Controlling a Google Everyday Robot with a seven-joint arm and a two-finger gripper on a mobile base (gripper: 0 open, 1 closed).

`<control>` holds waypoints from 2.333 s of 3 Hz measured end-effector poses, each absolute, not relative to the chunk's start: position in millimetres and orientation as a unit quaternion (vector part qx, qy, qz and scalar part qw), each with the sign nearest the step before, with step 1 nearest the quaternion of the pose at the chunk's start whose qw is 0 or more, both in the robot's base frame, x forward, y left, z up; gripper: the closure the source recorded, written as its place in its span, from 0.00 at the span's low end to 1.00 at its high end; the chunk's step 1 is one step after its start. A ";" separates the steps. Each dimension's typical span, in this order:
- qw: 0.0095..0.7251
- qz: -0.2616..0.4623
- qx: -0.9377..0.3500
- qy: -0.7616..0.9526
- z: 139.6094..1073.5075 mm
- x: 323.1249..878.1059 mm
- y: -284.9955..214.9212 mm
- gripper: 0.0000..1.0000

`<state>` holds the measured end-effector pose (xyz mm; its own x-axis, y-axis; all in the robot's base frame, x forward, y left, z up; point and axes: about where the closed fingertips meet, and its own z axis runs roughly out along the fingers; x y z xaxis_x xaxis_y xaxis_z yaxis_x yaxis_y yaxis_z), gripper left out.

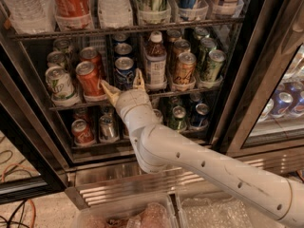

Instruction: Pick pepsi can from middle shelf of fridge

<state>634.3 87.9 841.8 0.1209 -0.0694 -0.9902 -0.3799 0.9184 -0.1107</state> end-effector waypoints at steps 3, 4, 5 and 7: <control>0.722 0.081 -0.140 0.672 829.8 665.5 66.3 0.28; 0.722 0.073 -0.135 0.674 828.5 669.1 61.8 0.47; 0.722 0.071 -0.134 0.675 828.0 669.7 60.4 0.69; 0.726 0.071 -0.137 0.670 835.6 665.4 60.1 1.00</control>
Offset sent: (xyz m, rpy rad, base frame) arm 0.0339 -0.0219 -0.0191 0.0133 0.0488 -0.0943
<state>665.4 60.1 835.6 0.0925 -0.0803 -0.9925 -0.2860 0.9526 -0.1037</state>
